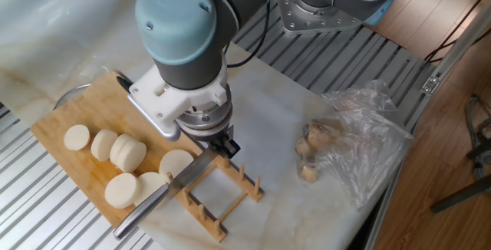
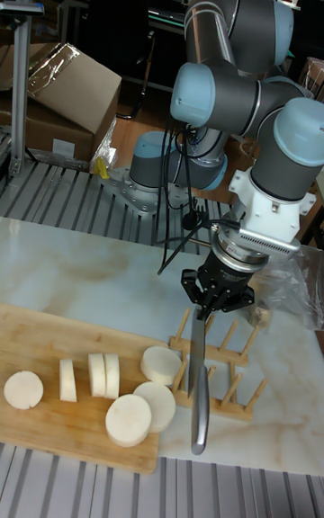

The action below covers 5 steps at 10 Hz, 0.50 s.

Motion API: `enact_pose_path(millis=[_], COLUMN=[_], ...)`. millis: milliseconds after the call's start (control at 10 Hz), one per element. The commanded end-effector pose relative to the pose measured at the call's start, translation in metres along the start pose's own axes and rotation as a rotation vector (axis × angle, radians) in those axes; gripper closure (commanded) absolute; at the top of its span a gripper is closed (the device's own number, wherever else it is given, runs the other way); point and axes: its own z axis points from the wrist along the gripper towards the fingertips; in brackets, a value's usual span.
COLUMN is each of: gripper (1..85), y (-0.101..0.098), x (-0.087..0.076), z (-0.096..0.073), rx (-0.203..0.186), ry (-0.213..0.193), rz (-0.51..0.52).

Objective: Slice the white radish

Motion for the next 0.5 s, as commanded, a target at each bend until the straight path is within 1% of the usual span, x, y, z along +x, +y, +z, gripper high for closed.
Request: enact_pose_path(millis=[0, 200, 400], gripper=[84.3, 84.3, 84.3], y=[0.0034, 0.0031, -0.0036], x=[0.0041, 0.0047, 0.0031], z=[0.0047, 0.0076, 0.0093], rx=[-0.012, -0.009, 0.017], ry=[0.014, 0.019, 0.014], rz=[0.007, 0.012, 0.014])
